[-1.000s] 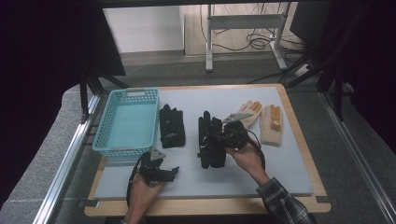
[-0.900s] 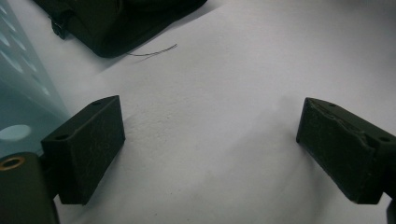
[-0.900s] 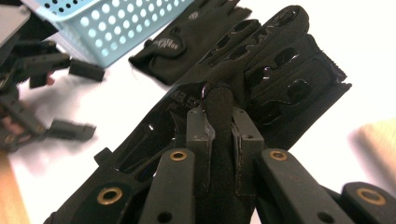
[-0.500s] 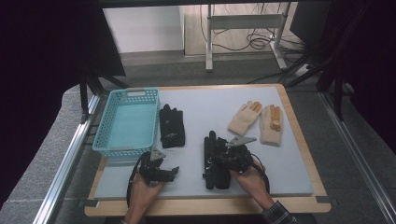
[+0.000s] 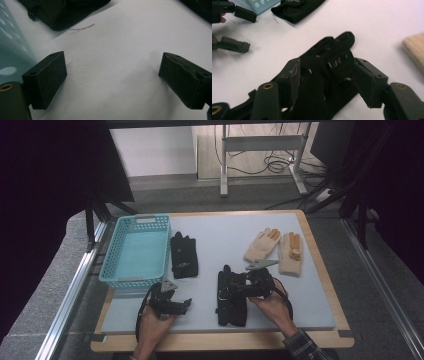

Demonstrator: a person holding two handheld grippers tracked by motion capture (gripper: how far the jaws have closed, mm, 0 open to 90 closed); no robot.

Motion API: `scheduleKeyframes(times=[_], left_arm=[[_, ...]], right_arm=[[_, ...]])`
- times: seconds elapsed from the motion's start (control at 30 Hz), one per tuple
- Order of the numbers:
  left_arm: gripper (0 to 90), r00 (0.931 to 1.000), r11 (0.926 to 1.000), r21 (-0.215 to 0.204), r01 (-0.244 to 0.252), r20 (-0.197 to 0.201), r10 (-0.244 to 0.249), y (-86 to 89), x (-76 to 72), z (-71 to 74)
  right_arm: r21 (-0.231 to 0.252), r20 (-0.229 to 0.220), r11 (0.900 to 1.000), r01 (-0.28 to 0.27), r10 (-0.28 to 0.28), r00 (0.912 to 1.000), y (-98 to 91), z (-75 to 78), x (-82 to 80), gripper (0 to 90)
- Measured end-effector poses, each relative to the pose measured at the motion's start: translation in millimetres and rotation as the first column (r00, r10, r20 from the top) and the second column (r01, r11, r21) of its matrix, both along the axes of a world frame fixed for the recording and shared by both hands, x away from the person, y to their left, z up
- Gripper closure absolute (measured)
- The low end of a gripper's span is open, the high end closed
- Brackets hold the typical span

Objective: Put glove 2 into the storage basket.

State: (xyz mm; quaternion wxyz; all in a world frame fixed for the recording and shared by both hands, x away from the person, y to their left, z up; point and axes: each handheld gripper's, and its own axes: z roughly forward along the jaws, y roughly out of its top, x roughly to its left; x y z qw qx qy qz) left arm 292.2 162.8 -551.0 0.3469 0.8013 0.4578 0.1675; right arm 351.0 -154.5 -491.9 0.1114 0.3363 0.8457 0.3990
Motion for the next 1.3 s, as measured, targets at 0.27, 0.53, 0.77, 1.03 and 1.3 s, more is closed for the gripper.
scheduleKeyframes(times=[0.27, 0.53, 0.77, 1.03, 1.3], left_arm=[[8.1, 1.0000, 1.0000, -0.002, -0.001, -0.001, 0.001, -0.1, -0.1, 0.0], [8.1, 1.0000, 1.0000, -0.001, 0.000, -0.002, 0.000, 0.0, -0.1, 0.0], [8.1, 1.0000, 1.0000, -0.002, 0.000, -0.002, 0.000, 0.1, 0.0, 0.0], [8.1, 1.0000, 1.0000, -0.003, 0.000, -0.002, 0.000, 0.0, 0.0, -0.1], [8.1, 1.0000, 1.0000, -0.003, -0.001, -0.002, 0.001, 0.1, 0.0, -0.1]], right_arm=[[-0.001, 0.011, 0.9993, -0.037, 0.037, 0.9992, 23.2, 5.9, 22.5, 35.4], [-0.024, 0.001, 0.9959, -0.088, 0.088, 0.9961, 56.9, 4.8, 49.4, 44.4], [-0.039, 0.005, 0.9927, -0.115, 0.115, 0.9934, 82.7, 3.7, 69.7, 48.5], [-0.043, -0.003, 0.9908, -0.128, 0.128, 0.9917, 109.0, 1.0, 90.9, 55.5], [-0.056, -0.002, 0.9889, -0.138, 0.138, 0.9905, 132.3, -6.1, 111.3, 53.6]])
